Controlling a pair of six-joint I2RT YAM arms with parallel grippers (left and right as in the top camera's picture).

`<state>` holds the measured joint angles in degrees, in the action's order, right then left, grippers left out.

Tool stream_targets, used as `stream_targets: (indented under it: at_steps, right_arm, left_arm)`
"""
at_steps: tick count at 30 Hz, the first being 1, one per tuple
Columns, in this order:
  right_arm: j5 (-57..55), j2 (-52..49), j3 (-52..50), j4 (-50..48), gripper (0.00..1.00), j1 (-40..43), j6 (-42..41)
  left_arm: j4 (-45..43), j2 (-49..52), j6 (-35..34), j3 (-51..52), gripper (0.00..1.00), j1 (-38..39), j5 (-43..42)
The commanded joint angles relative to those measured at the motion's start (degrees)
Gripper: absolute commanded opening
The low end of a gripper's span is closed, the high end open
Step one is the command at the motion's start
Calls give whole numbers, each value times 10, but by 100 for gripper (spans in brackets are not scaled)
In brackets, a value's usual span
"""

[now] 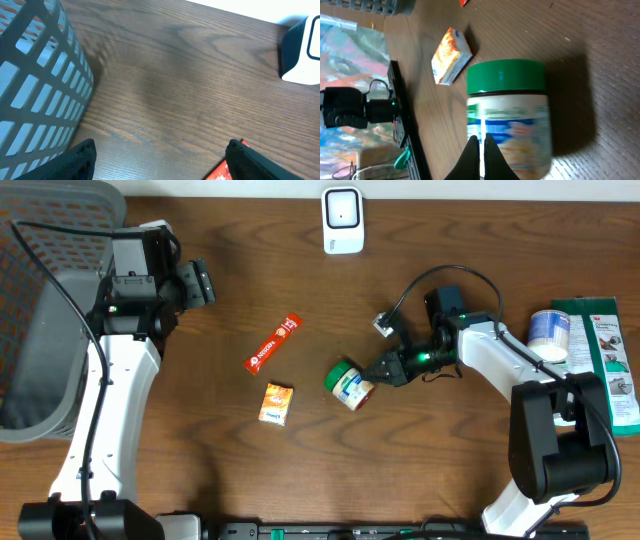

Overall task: Scan the item barcode
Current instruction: 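Lift the jar and carry it rightward with the right gripper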

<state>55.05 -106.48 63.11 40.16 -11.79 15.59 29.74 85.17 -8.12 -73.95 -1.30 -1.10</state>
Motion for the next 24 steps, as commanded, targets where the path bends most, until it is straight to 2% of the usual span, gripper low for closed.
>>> stream_targets:
  at_steps: [1,17,24]
  right_arm:
    - [-8,0,-3,-1,1,2,-10]
    - [-10,0,-32,-12,1,1,-10]
    - [-51,0,-36,-19,1,1,-27]
  left_arm:
    - [-1,6,-1,-2,83,0,7]
    - [-1,6,-1,-2,83,0,7]
    - [-1,6,-1,-2,83,0,7]
